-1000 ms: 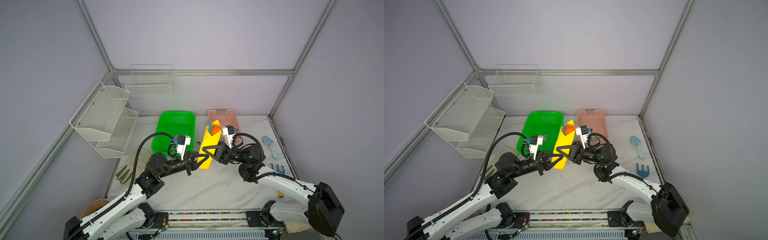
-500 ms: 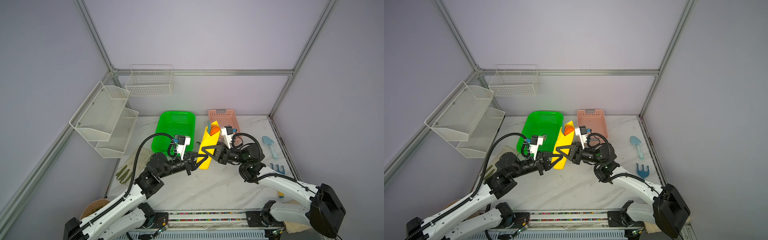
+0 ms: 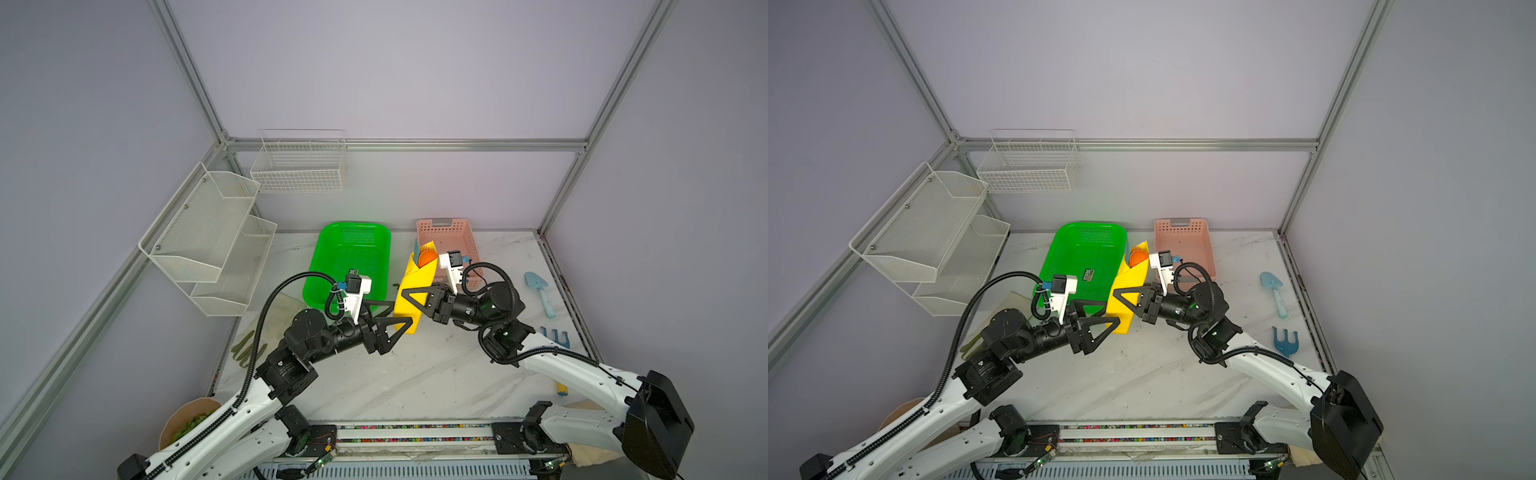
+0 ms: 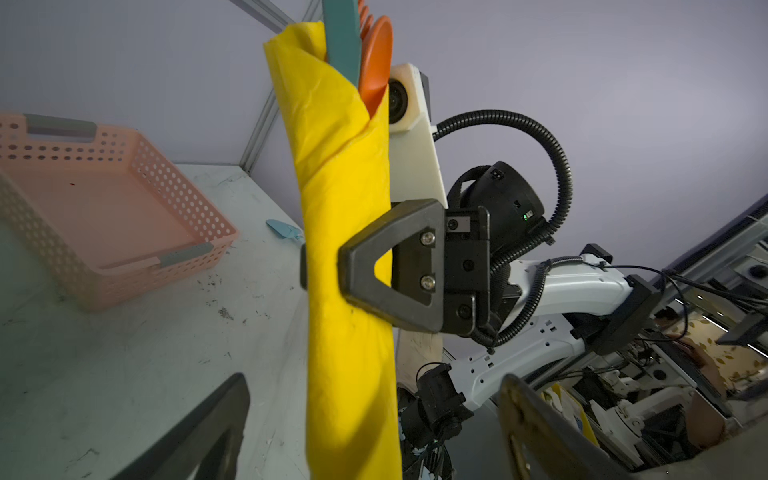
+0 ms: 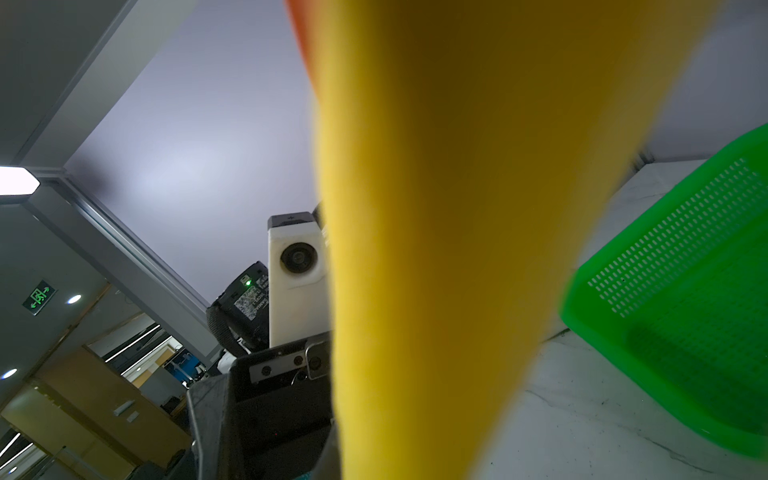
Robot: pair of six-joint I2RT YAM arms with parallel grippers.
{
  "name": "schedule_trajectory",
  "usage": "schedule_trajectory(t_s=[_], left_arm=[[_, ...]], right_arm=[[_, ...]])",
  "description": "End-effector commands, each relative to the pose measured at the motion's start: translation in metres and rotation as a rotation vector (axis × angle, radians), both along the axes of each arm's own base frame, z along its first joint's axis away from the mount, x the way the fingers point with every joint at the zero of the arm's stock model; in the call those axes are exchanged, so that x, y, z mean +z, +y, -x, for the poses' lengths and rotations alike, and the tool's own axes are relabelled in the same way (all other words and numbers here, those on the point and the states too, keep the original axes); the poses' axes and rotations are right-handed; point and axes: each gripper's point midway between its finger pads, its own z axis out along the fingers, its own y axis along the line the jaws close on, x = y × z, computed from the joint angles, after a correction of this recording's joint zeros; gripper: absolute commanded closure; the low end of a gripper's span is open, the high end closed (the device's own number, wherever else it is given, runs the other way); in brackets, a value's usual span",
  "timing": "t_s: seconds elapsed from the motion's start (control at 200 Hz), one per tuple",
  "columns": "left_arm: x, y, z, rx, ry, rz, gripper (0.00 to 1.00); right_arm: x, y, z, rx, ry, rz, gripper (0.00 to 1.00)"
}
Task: Place the utensils on the paper napkin and roll it up
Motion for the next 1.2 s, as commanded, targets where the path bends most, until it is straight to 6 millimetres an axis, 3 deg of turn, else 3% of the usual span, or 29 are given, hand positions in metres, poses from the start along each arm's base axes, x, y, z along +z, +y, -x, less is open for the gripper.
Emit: schedule_trajectory(t_s=[0.0,0.15,0.22,0.32,0.345,0.39,0.48,0.55,0.69,0.83,0.95,1.105,1.195], left_arm=[[0.009,0.053,-0.024,0.314,-0.016,-0.085,0.07],[0.003,0.126,-0.051,0.707,0.039,-0.199,0.14],[0.004,0.138,-0.068,0.778,0.056,-0.275,0.16],[-0.008,0.138,-0.106,0.763,0.136,-0.357,0.16],[-0.011,0.143,-0.117,0.771,0.158,-0.367,0.16],[-0.016,0.150,-0.136,0.781,0.183,-0.381,0.16],[-0.027,0.182,-0.180,0.831,0.262,-0.356,0.16],[-0.051,0.203,-0.215,0.840,0.366,-0.331,0.16],[-0.098,0.218,-0.265,0.852,0.484,-0.418,0.16],[-0.116,0.227,-0.292,0.861,0.509,-0.482,0.16],[-0.132,0.236,-0.308,0.872,0.554,-0.539,0.15],[-0.154,0.237,-0.318,0.831,0.581,-0.609,0.15],[-0.157,0.241,-0.319,0.846,0.590,-0.626,0.15]], right_arm=[[0.016,-0.004,-0.012,-0.087,-0.037,0.039,1.00],[-0.001,0.012,-0.035,-0.104,0.007,0.150,1.00],[-0.010,0.019,-0.046,-0.120,0.041,0.181,1.00],[-0.019,0.028,-0.059,-0.131,0.074,0.220,1.00],[-0.016,0.028,-0.059,-0.134,0.070,0.223,1.00],[-0.028,0.034,-0.065,-0.131,0.094,0.249,1.00],[-0.033,0.035,-0.069,-0.138,0.107,0.263,1.00],[-0.037,0.036,-0.070,-0.139,0.119,0.272,1.00],[-0.039,0.036,-0.071,-0.137,0.123,0.284,1.00],[-0.039,0.034,-0.070,-0.138,0.113,0.291,1.00],[-0.052,0.035,-0.072,-0.136,0.126,0.310,1.00],[-0.062,0.035,-0.073,-0.128,0.126,0.326,1.00],[-0.062,0.033,-0.075,-0.132,0.126,0.326,1.00]])
